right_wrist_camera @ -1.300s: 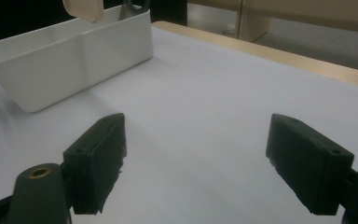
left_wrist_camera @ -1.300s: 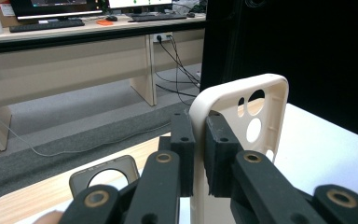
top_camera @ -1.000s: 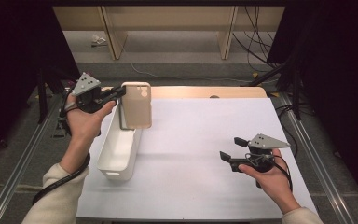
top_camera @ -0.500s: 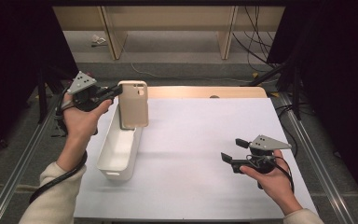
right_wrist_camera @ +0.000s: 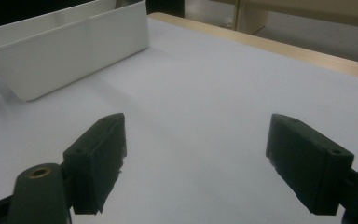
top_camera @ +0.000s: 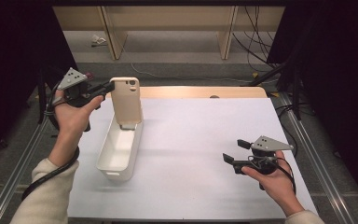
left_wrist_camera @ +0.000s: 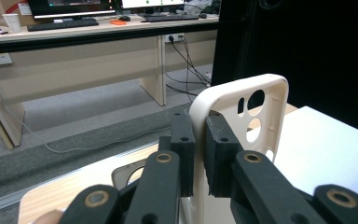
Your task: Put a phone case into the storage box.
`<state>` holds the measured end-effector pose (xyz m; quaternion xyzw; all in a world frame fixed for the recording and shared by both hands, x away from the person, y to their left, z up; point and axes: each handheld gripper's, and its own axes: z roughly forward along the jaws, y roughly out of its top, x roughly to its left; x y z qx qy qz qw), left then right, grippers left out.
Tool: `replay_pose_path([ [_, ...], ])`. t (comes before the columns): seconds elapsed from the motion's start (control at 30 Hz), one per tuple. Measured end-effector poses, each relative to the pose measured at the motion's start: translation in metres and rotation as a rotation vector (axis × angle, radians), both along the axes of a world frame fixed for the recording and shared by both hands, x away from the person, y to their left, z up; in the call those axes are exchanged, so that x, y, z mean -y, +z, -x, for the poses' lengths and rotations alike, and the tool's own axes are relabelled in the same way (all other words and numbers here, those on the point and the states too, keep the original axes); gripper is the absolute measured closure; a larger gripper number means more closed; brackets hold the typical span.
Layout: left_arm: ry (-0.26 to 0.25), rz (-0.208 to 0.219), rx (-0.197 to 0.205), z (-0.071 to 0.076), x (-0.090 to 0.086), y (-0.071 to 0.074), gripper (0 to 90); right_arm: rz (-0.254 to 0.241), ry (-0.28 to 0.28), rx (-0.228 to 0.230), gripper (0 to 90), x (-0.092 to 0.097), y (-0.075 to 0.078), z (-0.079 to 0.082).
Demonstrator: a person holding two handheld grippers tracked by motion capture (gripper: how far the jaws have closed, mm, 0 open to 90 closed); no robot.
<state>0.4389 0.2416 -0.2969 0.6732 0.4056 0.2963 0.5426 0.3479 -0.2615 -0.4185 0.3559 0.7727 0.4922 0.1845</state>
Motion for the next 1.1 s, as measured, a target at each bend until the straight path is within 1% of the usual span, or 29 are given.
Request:
replay_pose_path([
  [0.27,0.007,-0.013,-0.001,-0.008,-0.006,-0.004,83.1,-0.003,-0.005,0.001,20.9,0.002,0.000,0.001],
  [0.63,0.025,-0.045,-0.005,-0.026,-0.008,-0.012,83.1,-0.004,-0.005,0.000,20.9,0.002,0.000,0.001],
  [0.7,0.026,-0.058,-0.005,-0.030,-0.009,-0.015,83.1,-0.008,-0.005,0.002,20.9,0.002,-0.001,0.001],
  [0.9,0.029,-0.071,-0.020,-0.039,-0.012,-0.027,83.1,-0.004,-0.003,-0.001,20.9,0.002,0.000,0.001],
  [1.0,0.025,-0.070,-0.027,-0.042,-0.013,-0.034,83.1,-0.004,-0.001,-0.001,20.9,0.002,-0.001,0.001],
  [1.1,0.037,-0.074,-0.025,-0.045,-0.014,-0.040,83.1,-0.005,0.000,-0.001,20.9,0.002,0.000,0.001],
])
